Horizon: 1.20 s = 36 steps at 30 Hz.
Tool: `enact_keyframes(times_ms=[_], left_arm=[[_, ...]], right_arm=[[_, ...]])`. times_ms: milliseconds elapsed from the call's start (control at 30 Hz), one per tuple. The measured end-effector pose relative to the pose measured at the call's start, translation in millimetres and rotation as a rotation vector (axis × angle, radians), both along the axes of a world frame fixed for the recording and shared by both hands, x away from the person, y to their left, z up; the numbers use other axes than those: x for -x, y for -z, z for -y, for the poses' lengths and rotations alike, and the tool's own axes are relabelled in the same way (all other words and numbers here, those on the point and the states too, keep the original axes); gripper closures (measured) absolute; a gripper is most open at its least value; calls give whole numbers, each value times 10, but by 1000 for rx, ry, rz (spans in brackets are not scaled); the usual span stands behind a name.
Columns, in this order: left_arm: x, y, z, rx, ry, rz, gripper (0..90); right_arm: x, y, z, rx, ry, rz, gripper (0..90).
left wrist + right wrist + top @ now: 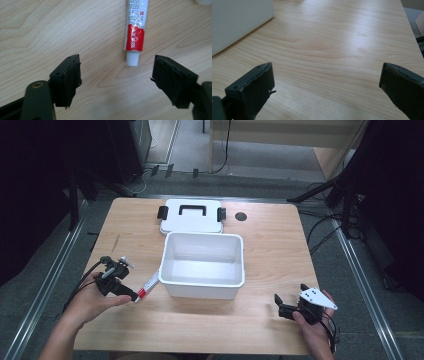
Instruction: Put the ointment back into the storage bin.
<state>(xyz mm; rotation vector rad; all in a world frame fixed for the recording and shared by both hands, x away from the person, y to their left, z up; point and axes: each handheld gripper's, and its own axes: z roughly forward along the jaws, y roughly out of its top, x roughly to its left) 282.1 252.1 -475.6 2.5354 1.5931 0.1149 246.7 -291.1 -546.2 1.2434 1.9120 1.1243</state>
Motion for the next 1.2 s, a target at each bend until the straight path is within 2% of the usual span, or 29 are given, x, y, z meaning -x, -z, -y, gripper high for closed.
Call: enact_keyframes(times_ms=[67,167,400,567,633,833,933,1200], left_arm=[[-31,22,48,-4,14,-13,287],[-83,46,118,16,17,-23,334],[-217,163,234,0,35,-41,466],[-290,234,291,-2,36,-46,503],[-317,269,328,-3,38,-33,512],[-352,309,336,-7,25,-28,602],[-358,309,337,7,31,-36,646],[-394,319,280,37,12,-42,656]], right_arm=[[0,0,-1,1,-1,-1,0],[-1,0,-2,0,-2,-2,0],[-5,1,5,-5,-2,-2,0],[-4,0,10,-9,-3,-3,0],[-5,0,10,-10,-3,-3,0],[-7,0,14,-15,-5,-6,0],[-8,0,15,-18,-6,-9,0],[-9,1,15,-18,-6,-10,0]])
